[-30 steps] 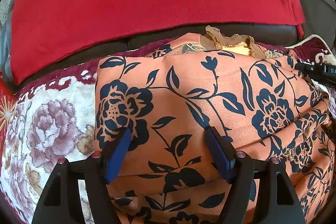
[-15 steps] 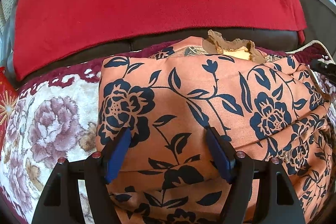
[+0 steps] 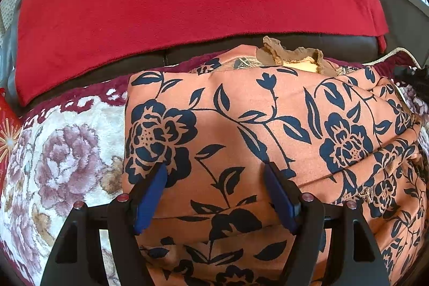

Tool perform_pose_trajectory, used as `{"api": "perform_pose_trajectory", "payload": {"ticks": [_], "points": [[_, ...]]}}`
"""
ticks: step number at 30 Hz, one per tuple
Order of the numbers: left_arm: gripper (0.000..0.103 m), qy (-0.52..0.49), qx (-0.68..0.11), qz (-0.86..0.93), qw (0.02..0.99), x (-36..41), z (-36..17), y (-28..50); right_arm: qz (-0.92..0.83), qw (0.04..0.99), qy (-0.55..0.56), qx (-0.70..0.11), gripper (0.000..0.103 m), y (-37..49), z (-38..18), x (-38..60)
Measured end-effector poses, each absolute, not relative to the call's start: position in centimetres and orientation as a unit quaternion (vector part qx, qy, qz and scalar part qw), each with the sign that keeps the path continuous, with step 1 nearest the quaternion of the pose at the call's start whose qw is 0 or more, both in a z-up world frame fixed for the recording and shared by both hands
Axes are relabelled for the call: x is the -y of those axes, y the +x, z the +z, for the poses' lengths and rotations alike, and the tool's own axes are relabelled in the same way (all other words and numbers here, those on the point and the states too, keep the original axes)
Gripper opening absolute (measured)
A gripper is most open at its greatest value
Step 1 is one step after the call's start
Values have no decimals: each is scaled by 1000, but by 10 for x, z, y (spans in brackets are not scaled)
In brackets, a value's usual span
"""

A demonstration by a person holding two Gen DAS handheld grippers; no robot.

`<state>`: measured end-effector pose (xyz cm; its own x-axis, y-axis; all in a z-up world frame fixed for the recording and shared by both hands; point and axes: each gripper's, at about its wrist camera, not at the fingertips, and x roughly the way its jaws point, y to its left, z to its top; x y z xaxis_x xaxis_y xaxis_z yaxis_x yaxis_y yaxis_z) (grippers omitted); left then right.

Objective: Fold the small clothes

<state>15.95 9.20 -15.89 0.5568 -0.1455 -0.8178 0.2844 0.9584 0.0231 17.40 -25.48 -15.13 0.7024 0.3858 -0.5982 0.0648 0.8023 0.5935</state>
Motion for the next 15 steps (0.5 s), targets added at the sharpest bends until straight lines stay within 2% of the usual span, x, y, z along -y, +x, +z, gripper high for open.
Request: {"api": "perform_pose_trajectory", "payload": {"ticks": [2, 3, 6, 7, 9, 11, 12, 15], "points": [[75, 75, -455, -122, 879, -92, -159, 160, 95, 884, 289, -355, 8, 166, -139, 254], [75, 74, -455, -121, 879, -93, -159, 160, 101, 887, 287, -349, 20, 163, -135, 253], [75, 76, -455, -118, 880, -91, -158, 160, 114, 883, 309, -335, 88, 157, -134, 255], [75, 76, -454, -117, 880, -91, -158, 160, 114, 887, 322, -309, 89, 152, -133, 259], [76, 75, -455, -117, 880, -90, -159, 160, 103, 887, 320, -316, 87, 153, -134, 261], [76, 74, -455, -116, 880, -90, -159, 160, 118, 877, 333, -326, 77, 159, -141, 262], [76, 74, -455, -116, 880, -90, -159, 160, 112, 872, 328, -345, 69, 164, -146, 261], [76, 74, -455, -117, 880, -91, -159, 160, 97, 865, 319, -375, 67, 177, -160, 258]]}}
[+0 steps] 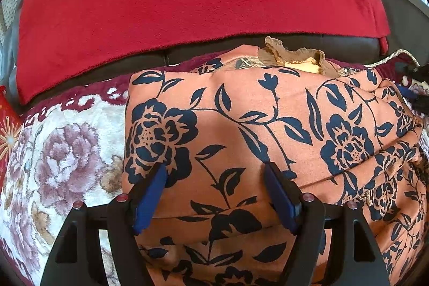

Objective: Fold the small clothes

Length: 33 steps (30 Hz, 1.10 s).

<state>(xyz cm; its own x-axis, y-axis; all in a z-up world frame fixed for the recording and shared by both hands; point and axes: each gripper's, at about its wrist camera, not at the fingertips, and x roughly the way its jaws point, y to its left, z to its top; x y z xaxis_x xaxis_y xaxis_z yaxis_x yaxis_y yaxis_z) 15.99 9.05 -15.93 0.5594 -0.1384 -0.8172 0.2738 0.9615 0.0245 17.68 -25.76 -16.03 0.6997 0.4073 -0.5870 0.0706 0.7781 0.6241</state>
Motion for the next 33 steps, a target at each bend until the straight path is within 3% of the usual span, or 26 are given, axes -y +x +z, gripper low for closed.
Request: {"api": "perform_pose_trajectory", "payload": {"ticks": [2, 3, 6, 10, 16, 19, 24, 28, 33], "points": [[76, 75, -454, -118, 880, -91, -160, 160, 97, 859, 314, -393, 63, 185, -170, 254], [76, 75, -454, -118, 880, -91, -160, 161, 101, 857, 310, -399, 56, 187, -173, 251], [76, 74, -454, -117, 880, -91, -160, 160, 104, 859, 275, -419, 22, 193, -176, 235], [76, 73, -455, -117, 880, -91, -160, 160, 90, 893, 206, -390, 5, 180, -148, 213], [76, 46, -427, -102, 897, -97, -146, 158, 67, 929, 197, -305, 5, 140, -104, 226], [76, 37, -409, -86, 908, -100, -139, 157, 21, 923, 215, -318, 4, 146, -119, 245], [76, 57, -445, -85, 890, -92, -158, 163, -19, 884, 286, -369, 8, 168, -167, 281], [76, 59, -419, -104, 900, -90, -144, 157, 44, 900, 288, -325, 8, 156, -139, 269], [76, 79, -448, -87, 886, -83, -152, 159, 135, 894, 217, -367, 8, 150, -126, 206]]}}
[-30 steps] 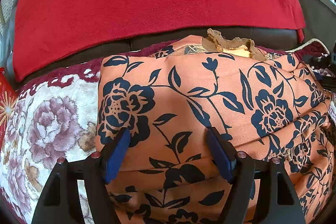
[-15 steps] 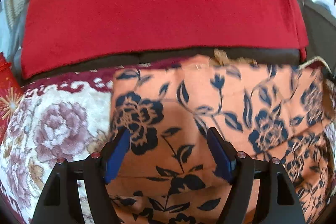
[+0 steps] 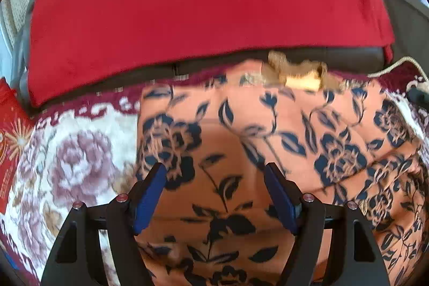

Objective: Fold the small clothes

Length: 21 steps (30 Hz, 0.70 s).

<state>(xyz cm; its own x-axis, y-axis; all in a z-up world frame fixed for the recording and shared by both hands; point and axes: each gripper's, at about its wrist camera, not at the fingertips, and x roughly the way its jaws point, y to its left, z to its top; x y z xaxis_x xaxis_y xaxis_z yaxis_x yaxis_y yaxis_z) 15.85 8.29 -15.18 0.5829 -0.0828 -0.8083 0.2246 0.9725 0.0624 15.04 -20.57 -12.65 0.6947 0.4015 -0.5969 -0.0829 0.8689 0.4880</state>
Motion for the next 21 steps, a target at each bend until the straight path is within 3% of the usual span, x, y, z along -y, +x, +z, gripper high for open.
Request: {"api": "perform_pose_trajectory", "payload": {"ticks": [6, 13, 16, 21], "points": [[76, 101, -467, -75, 875, -83, -153, 149, 120, 833, 150, -519, 7, 159, -191, 162], [78, 92, -444, -75, 888, -93, -133, 134, 160, 866, 171, -442, 8, 118, -152, 162], [80, 120, -488, -68, 862, -83, -157, 142, 132, 858, 152, -472, 8, 122, -171, 158], [80, 109, -463, -81, 876, -89, -142, 129, 118, 842, 187, -492, 7, 124, -188, 170]]}}
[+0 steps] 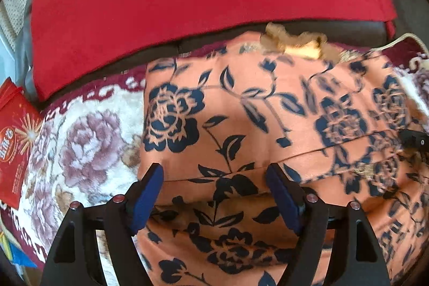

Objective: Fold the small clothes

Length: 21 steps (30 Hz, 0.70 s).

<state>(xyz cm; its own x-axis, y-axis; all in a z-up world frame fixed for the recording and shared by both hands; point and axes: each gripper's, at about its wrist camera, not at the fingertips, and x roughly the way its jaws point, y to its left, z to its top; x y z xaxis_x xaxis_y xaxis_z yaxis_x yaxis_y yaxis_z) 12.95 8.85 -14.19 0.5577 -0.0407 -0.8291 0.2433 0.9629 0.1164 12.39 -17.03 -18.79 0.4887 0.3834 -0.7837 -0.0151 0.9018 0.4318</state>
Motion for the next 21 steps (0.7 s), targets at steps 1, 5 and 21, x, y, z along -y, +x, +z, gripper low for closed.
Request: {"api": "perform_pose_trajectory", "payload": {"ticks": [1, 5, 21], "points": [[80, 107, -458, -81, 879, -91, -139, 126, 119, 850, 188, -478, 9, 117, -181, 174], [80, 74, -446, -68, 889, -118, -127, 98, 130, 868, 202, -435, 8, 81, -163, 184], [83, 24, -463, -51, 885, -214, -141, -84, 146, 870, 282, -377, 19, -79, -160, 213]]}}
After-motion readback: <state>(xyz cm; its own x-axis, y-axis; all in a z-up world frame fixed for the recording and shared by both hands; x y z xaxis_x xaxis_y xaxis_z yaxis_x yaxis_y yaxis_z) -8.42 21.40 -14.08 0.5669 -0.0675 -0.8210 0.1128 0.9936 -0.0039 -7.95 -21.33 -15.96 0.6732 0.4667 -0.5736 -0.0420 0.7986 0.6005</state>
